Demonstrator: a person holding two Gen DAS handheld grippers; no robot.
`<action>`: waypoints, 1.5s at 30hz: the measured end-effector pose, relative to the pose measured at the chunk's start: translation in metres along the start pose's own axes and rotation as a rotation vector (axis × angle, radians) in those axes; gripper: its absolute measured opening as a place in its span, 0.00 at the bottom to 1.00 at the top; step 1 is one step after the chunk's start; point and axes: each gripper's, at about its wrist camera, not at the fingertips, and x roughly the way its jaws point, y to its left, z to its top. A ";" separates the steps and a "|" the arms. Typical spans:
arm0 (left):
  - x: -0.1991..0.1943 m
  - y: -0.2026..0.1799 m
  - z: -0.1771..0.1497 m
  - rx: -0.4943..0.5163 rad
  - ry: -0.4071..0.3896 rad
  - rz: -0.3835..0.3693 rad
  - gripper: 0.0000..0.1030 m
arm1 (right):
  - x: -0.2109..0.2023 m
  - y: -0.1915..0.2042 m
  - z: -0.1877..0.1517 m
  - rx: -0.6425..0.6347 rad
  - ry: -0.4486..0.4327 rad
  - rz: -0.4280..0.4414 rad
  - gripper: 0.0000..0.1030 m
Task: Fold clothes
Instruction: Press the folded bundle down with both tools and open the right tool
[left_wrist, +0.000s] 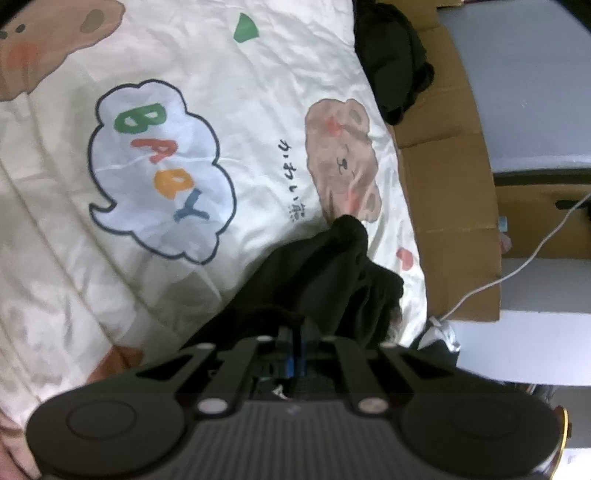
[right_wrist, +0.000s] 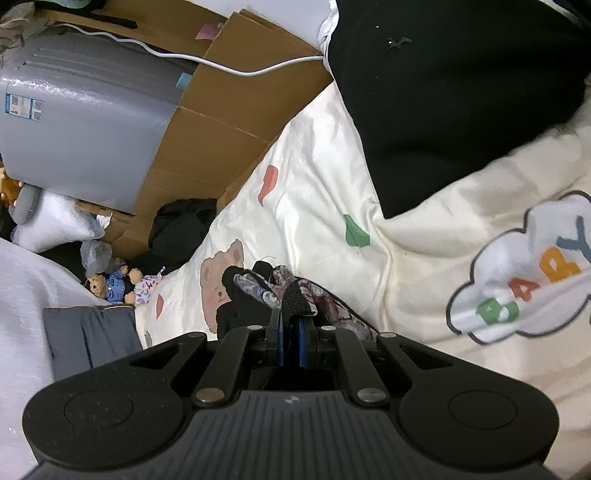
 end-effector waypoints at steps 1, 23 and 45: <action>0.003 0.000 0.003 -0.003 -0.001 -0.001 0.04 | 0.001 0.000 0.001 -0.001 0.000 -0.001 0.08; 0.042 0.001 0.051 -0.037 -0.008 -0.040 0.04 | 0.066 0.021 0.033 -0.084 0.029 -0.044 0.08; 0.073 0.017 0.095 -0.074 0.000 -0.126 0.04 | 0.115 0.055 0.050 -0.137 0.014 -0.063 0.08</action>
